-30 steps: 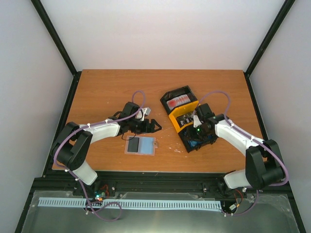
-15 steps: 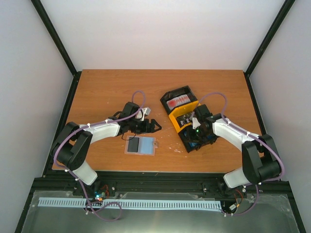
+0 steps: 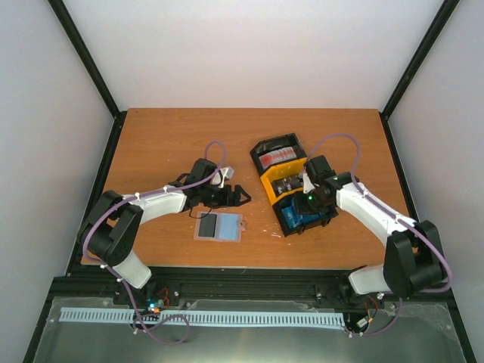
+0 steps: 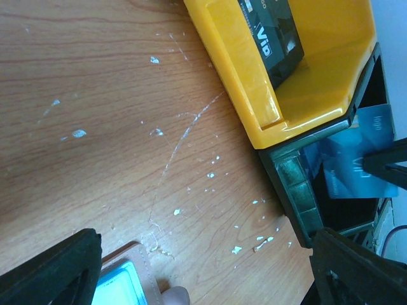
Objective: Put the credit cards into the card holder
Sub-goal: Pick up the credit card from the storage box.
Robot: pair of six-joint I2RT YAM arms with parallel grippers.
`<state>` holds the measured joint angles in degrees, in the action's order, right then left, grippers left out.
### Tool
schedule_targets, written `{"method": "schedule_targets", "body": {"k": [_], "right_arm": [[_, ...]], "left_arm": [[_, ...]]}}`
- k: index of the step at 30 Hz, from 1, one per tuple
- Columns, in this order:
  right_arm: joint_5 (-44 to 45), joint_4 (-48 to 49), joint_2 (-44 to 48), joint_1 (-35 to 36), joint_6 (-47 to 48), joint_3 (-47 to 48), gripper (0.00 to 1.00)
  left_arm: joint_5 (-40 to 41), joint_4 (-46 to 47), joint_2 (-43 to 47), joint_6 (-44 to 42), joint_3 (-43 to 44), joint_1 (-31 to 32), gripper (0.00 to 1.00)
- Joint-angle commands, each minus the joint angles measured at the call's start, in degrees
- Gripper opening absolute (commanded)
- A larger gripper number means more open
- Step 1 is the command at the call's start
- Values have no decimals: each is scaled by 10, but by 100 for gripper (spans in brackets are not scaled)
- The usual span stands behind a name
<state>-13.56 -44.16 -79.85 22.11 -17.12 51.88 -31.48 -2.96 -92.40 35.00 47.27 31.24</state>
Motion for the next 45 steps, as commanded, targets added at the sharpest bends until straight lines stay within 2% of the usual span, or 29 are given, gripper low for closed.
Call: {"method": "schedule_targets", "body": {"k": [1,4,8,11,14,19,23,26,28,37,45], "right_arm": [[23,-50,44,-2,-4,30,3],[-6,-66,71,-1,-18,43,3],[-99,-33,119,-2,-59,40,3],[-216,56,156,-2,-131,13,3],[-281,181,188,0,-244,-30,3],[-312,352,215,25,-392,-83,3],[-314,425,199,69,-438,-95,3],[-310,466,173,106,-453,-96,3],[-308,499,157,128,-468,-97,3],[-305,567,115,168,-497,-103,3],[-323,617,94,169,-516,-117,3]], "left_arm": [[1,4,22,1,19,4,91],[0,6,37,4,14,4,91],[7,9,74,9,3,3,92],[-6,17,109,22,-5,3,96],[-41,34,150,53,-21,0,98],[-117,89,233,156,-75,-20,99],[-176,159,277,255,-124,-30,99],[-194,168,293,283,-134,-32,97],[-195,173,307,295,-142,-32,93],[-216,265,339,376,-182,-44,51],[-223,339,329,423,-208,-44,36]]}}
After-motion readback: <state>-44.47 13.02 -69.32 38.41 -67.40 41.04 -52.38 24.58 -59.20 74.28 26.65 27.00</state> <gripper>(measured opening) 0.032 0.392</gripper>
